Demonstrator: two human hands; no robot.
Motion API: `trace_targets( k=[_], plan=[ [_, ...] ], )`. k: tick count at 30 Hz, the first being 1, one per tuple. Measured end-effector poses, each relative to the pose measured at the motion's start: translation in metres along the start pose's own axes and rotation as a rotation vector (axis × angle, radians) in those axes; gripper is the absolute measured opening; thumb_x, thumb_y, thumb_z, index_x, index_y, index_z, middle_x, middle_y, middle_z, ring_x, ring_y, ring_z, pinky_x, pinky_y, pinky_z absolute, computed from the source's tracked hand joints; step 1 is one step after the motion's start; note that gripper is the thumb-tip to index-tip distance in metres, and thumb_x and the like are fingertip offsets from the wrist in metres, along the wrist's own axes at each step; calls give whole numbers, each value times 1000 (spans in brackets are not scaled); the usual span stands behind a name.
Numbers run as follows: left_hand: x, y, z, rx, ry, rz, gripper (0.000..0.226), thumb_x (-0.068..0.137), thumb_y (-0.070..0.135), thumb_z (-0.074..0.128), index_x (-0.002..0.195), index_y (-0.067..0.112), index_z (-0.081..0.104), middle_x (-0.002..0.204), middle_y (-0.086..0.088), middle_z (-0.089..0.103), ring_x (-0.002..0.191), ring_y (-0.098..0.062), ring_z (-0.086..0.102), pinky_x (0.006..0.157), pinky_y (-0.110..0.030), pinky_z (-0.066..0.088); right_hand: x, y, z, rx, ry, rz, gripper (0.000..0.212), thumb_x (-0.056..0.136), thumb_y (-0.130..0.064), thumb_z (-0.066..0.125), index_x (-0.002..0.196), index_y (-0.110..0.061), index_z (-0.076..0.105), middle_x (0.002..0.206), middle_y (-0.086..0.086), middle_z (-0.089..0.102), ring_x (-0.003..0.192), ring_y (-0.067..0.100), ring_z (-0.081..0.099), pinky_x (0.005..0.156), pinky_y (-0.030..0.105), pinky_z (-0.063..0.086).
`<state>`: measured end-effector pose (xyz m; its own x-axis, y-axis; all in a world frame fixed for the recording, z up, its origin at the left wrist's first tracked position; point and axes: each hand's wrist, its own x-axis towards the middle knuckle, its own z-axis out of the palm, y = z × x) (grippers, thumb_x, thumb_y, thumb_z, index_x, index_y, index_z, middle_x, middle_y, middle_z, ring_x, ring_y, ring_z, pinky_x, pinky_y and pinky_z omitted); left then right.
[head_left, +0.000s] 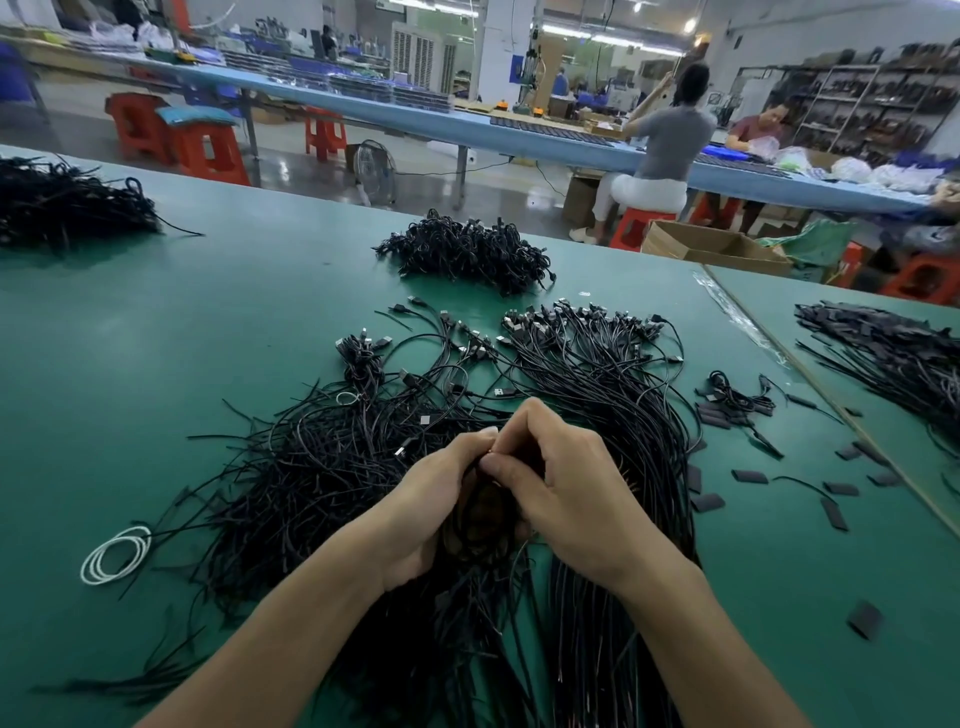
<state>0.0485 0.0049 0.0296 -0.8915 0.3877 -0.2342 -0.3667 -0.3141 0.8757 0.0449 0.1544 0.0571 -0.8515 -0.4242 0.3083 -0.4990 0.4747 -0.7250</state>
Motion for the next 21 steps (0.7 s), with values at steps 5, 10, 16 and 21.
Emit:
trace_targets(
  k=[5, 10, 16, 21],
  plan=[
    [6, -5, -5, 21, 60, 21, 46, 103, 42, 46, 89, 11, 77, 75, -10, 69, 62, -20, 66, 54, -28, 54, 1, 5, -1, -70, 4, 29, 15, 94, -16, 66, 85, -23, 56, 78, -11, 62, 73, 5, 60, 60, 18, 48],
    [14, -16, -4, 89, 231, 136, 31, 104, 27, 49, 95, 2, 65, 66, -5, 61, 50, -12, 55, 46, -23, 49, -5, 10, 2, -160, 5, 95, 16, 94, -23, 65, 82, -26, 55, 80, -11, 63, 79, 4, 60, 65, 21, 49],
    [16, -22, -1, 320, 373, 364, 13, 100, 16, 59, 94, 5, 64, 77, -4, 67, 67, -11, 60, 58, -20, 48, -4, 6, 8, -275, 4, 105, 15, 93, -21, 63, 83, -23, 52, 84, -10, 58, 82, 12, 55, 75, 35, 49],
    [17, -17, 0, 387, 469, 493, 11, 97, 11, 63, 89, 18, 65, 72, 2, 68, 56, -3, 57, 53, -16, 43, -3, 5, 6, -162, 42, 158, 18, 90, -21, 69, 79, -25, 56, 88, -10, 65, 89, 5, 61, 76, 22, 51]
  ],
)
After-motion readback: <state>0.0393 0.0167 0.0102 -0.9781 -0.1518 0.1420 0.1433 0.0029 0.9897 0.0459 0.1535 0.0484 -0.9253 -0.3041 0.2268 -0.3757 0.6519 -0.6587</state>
